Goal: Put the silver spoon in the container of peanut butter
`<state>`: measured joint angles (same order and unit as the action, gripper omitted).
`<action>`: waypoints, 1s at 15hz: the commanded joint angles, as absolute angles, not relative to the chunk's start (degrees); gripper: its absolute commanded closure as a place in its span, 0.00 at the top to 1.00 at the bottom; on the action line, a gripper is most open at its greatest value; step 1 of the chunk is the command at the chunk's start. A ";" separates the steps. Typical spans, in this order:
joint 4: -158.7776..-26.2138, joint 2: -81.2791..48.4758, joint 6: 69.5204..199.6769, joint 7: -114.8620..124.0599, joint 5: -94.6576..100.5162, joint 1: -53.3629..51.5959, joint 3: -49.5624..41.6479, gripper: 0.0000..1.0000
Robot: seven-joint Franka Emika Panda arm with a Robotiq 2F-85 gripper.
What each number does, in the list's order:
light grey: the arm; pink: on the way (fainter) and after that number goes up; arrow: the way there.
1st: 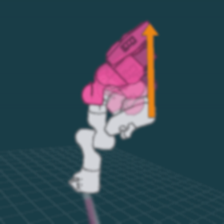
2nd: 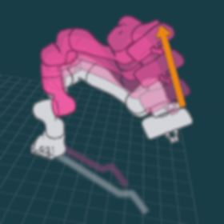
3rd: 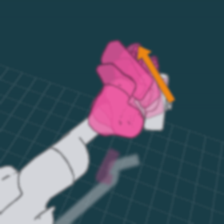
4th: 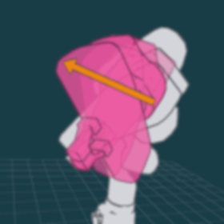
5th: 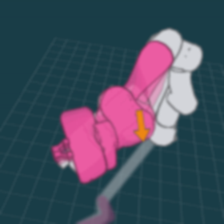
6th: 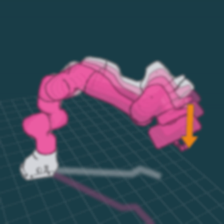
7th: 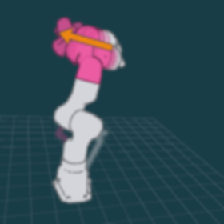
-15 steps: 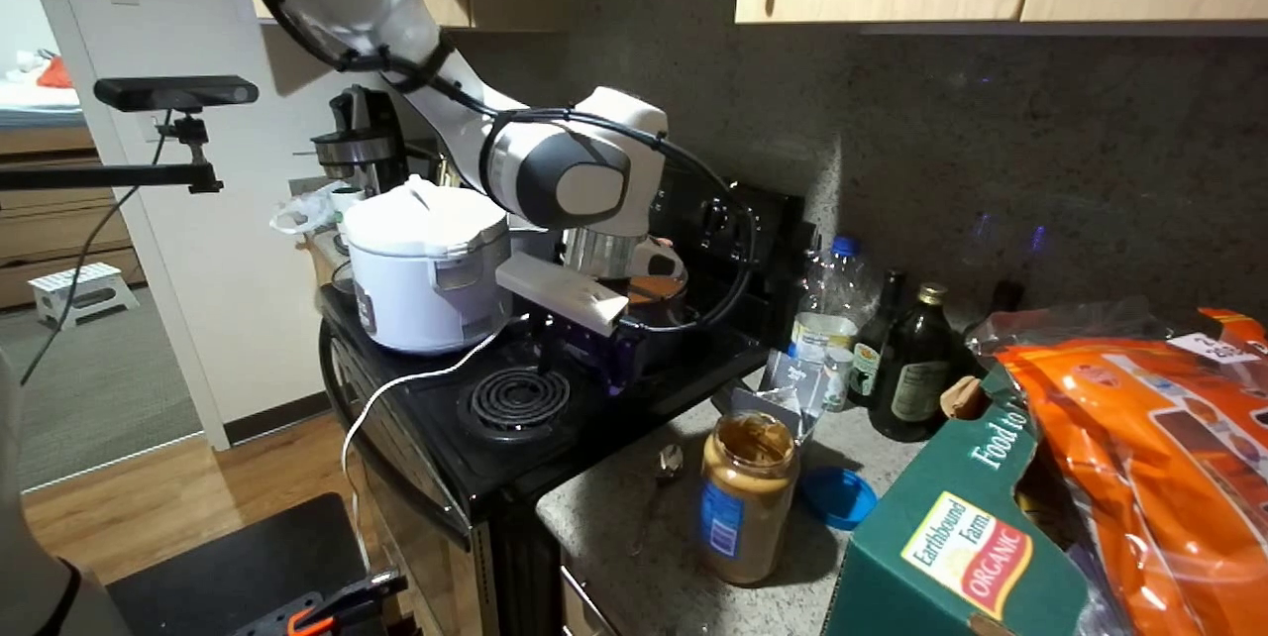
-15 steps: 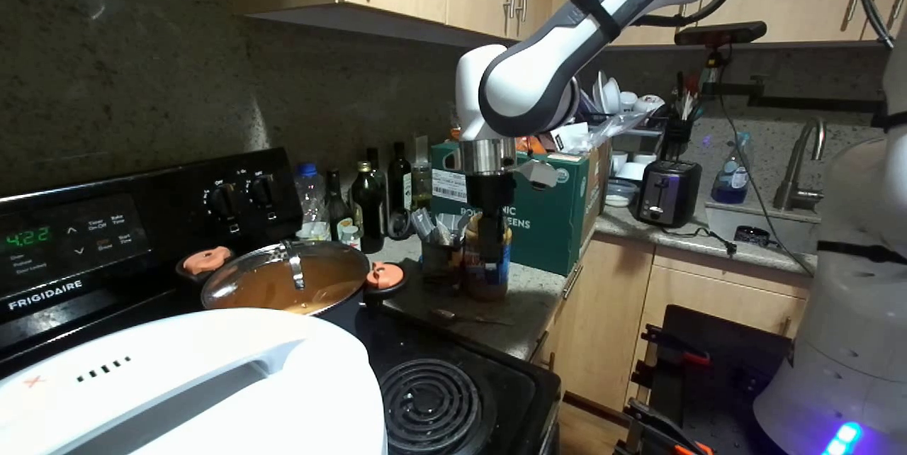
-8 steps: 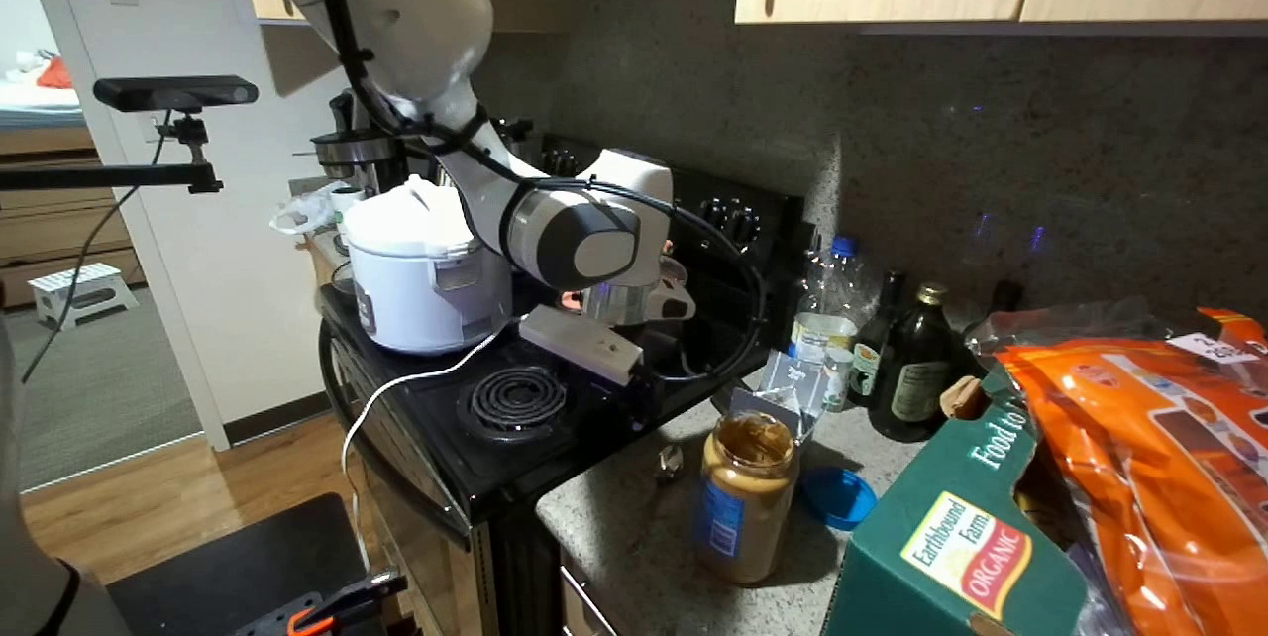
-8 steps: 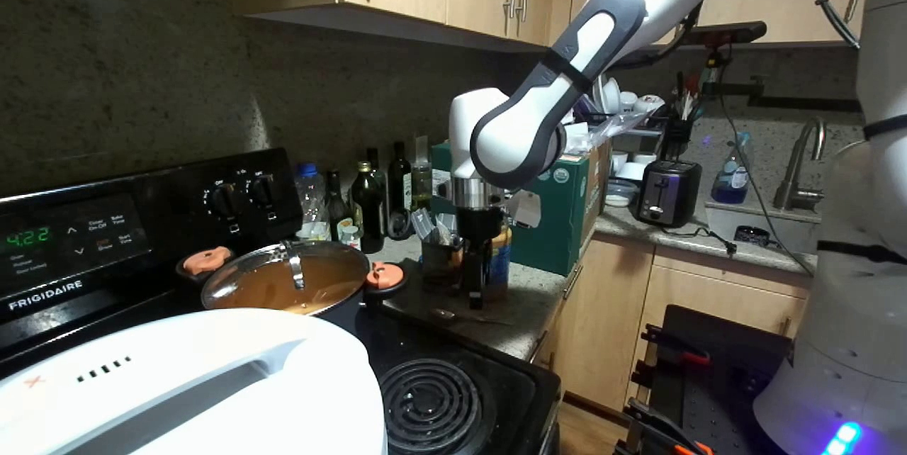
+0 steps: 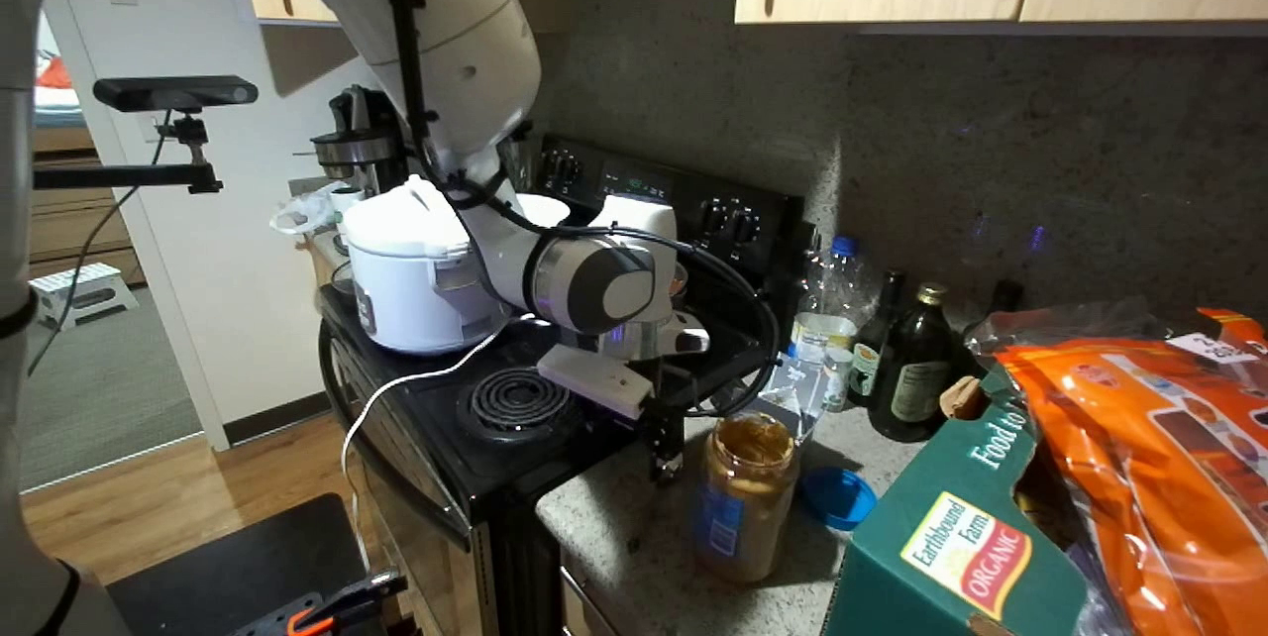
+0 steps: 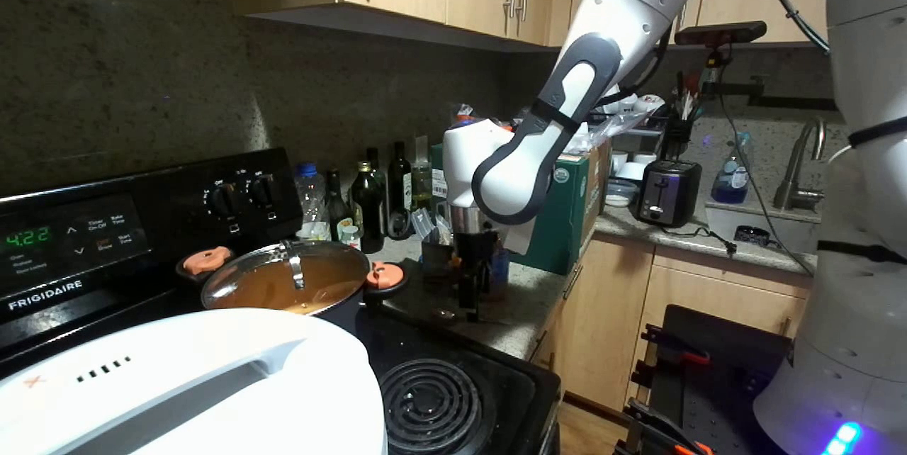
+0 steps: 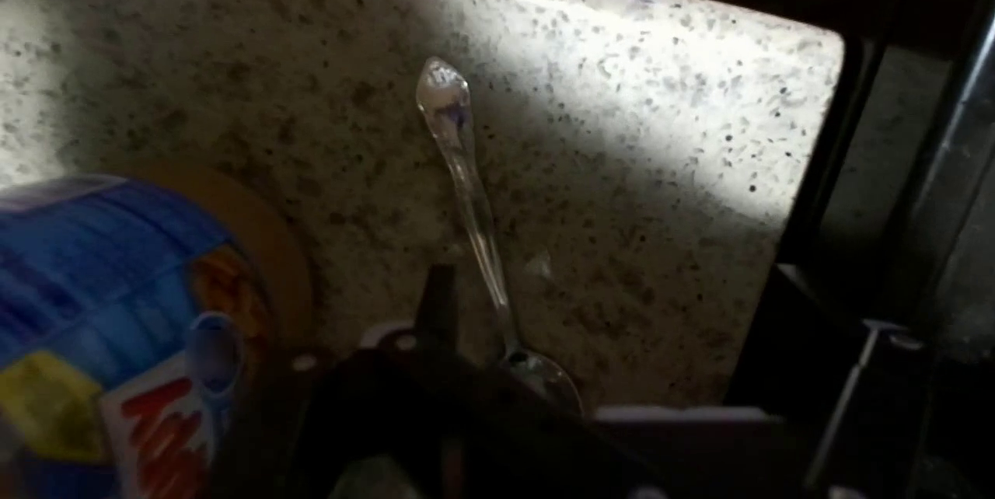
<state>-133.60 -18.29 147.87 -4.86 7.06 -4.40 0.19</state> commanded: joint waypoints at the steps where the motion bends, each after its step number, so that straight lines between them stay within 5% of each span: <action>1: -132.53 -19.19 148.76 -0.10 10.78 -5.14 -1.30 1.00; 15: -131.68 -19.60 145.29 15.31 22.53 -10.41 -5.19 1.00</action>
<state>-132.52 -19.94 147.66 10.91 19.21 -8.21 -3.32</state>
